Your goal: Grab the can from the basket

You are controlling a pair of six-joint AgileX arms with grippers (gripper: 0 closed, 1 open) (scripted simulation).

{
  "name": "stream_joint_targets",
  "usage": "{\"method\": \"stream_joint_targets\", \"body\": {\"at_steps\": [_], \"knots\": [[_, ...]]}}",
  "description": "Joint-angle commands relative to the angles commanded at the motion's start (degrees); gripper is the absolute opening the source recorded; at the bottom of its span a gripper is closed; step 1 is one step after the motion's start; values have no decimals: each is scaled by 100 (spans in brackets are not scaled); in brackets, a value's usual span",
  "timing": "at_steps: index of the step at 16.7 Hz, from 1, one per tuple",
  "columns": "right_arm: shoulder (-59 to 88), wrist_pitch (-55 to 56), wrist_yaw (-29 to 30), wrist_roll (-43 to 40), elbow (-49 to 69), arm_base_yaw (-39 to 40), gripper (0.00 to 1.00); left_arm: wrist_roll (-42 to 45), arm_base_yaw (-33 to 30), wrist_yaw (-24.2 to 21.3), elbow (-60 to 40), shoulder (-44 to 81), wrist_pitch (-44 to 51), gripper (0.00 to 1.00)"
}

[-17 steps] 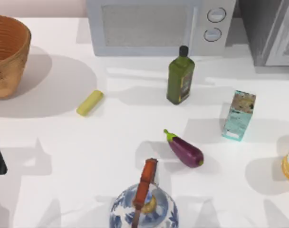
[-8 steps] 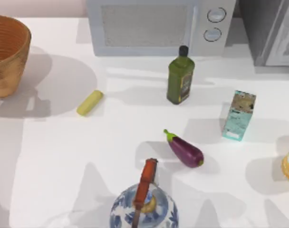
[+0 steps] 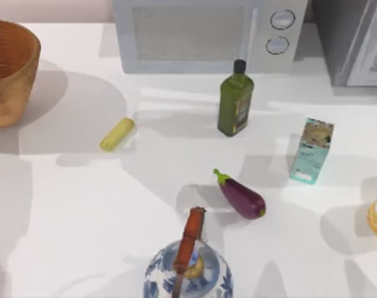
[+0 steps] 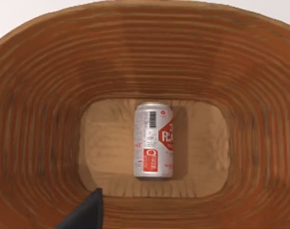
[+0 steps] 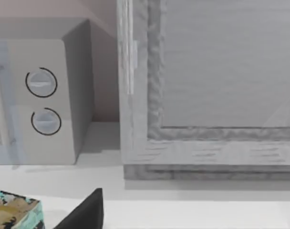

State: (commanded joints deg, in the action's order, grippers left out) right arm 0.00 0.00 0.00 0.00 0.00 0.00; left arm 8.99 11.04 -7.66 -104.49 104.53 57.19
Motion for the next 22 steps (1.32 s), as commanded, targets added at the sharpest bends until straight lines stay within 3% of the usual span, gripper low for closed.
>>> {"method": "stream_joint_targets", "body": {"at_steps": [5, 10, 18, 22], "knots": [[0, 0, 0, 0, 0, 0, 100, 145, 41, 83, -2232, 2457, 1357, 100], [0, 0, 0, 0, 0, 0, 100, 309, -4, 273, -3393, 3830, 2159, 100], [0, 0, 0, 0, 0, 0, 100, 348, -5, 318, -3528, 4031, 2260, 100], [0, 0, 0, 0, 0, 0, 100, 332, -35, 322, -3017, 4062, 1708, 100]]}}
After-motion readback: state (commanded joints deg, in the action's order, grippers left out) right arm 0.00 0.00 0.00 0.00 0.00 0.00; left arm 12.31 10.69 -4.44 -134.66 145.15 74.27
